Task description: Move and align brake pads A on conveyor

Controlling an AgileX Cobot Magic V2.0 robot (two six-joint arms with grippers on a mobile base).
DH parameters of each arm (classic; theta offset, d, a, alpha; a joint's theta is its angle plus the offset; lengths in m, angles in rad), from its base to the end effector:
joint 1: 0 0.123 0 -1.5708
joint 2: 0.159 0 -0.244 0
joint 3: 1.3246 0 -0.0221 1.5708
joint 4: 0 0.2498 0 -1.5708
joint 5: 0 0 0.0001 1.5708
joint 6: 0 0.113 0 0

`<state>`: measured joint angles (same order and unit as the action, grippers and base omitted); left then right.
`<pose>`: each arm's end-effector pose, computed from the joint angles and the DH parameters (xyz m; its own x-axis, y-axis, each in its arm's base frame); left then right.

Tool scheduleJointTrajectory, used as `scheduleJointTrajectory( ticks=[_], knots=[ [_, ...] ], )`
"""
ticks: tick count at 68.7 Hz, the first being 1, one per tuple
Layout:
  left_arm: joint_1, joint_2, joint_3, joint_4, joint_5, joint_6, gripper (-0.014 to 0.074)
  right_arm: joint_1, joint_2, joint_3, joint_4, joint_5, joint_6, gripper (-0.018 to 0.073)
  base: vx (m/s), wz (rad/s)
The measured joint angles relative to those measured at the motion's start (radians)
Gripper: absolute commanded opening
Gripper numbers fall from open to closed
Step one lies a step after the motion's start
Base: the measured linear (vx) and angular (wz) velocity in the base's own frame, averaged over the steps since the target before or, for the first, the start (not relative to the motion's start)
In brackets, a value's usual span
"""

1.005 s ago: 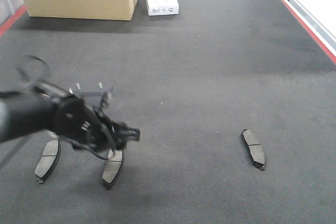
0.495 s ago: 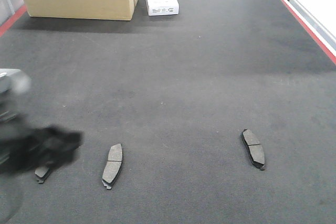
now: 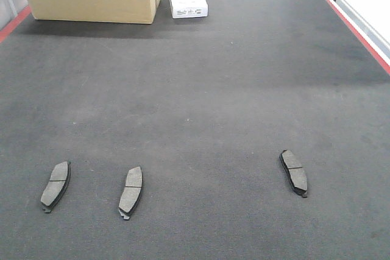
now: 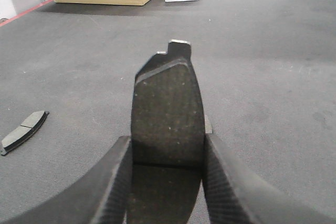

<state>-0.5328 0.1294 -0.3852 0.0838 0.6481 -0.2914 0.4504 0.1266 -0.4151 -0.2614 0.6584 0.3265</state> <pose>0.0904 -0.0467 0.2634 -0.3546 -0.0490 -0.9337 0.3968 0.8964 -0.1978 0.0958 0.0265 0.2745 -0.2695 -0.0012 -0.9630 -0.2626 0.9622 0.0723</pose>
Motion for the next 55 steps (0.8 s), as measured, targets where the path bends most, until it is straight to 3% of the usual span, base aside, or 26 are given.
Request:
scheduleJointTrajectory(
  ticks=[14, 36, 55],
  knots=[
    [0.000, -0.065, 0.005, -0.058, -0.025, 0.091, 0.0465, 0.000, 0.000, 0.000, 0.000, 0.000, 0.000, -0.0004, 0.00, 0.00],
    [0.000, -0.066, 0.005, -0.063, -0.052, 0.098, 0.0465, 0.000, 0.000, 0.000, 0.002, -0.001, 0.002, -0.0004, 0.00, 0.00],
    [0.000, -0.066, 0.005, -0.063, -0.053, 0.098, 0.0465, 0.000, 0.080, -0.010, 0.121, -0.011, -0.005, 0.0001, 0.00, 0.00]
  ],
)
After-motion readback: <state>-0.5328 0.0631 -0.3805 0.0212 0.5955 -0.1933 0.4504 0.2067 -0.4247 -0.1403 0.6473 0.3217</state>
